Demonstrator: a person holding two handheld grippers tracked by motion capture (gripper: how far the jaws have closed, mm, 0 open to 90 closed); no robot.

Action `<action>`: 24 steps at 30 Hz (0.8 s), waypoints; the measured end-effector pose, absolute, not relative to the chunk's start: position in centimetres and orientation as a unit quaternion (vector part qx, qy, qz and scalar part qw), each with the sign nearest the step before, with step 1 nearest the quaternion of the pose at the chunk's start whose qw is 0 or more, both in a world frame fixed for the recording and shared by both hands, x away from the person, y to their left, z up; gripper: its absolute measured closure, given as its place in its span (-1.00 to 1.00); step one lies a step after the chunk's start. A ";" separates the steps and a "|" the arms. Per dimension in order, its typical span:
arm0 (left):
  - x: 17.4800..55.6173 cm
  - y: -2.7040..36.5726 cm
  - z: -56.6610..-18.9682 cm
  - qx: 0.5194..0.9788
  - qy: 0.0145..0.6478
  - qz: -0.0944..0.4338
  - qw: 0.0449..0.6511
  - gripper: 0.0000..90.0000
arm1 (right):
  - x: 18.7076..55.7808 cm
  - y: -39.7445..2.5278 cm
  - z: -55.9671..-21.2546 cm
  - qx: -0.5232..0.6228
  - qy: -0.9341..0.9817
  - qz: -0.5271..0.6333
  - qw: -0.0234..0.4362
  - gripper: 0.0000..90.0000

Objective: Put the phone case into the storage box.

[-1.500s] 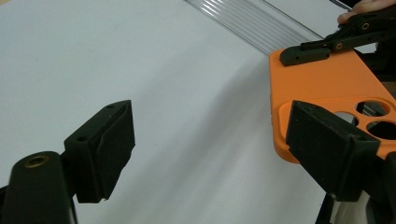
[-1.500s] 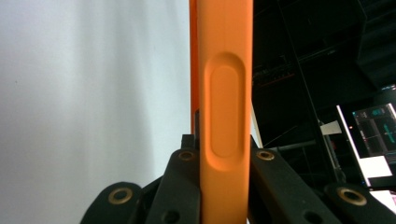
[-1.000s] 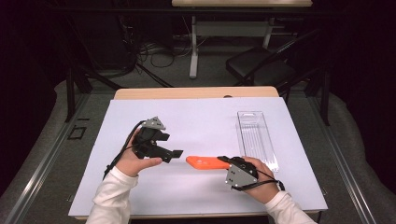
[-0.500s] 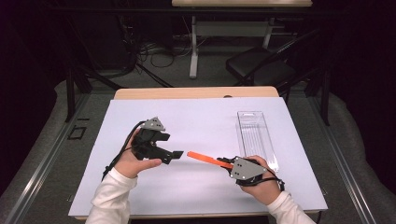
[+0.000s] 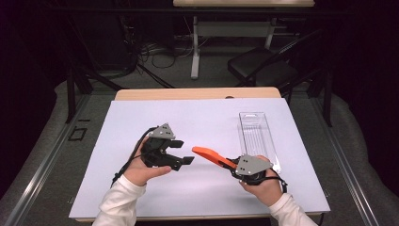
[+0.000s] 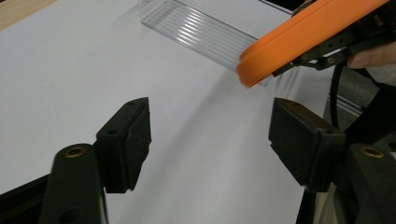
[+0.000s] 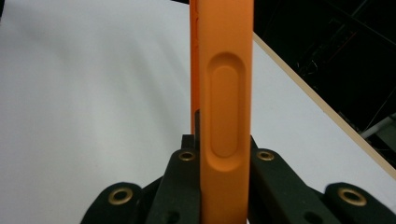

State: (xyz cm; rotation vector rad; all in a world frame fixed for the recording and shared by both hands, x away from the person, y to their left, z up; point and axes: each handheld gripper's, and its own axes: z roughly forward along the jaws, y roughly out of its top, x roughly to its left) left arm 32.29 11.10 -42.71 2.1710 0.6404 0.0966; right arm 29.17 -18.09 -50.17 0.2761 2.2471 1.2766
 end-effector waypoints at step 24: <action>31.9 9.4 -43.3 0.866 0.241 0.041 0.437 0.36 | 29.0 -17.6 -50.5 0.097 0.834 0.467 0.277 0.94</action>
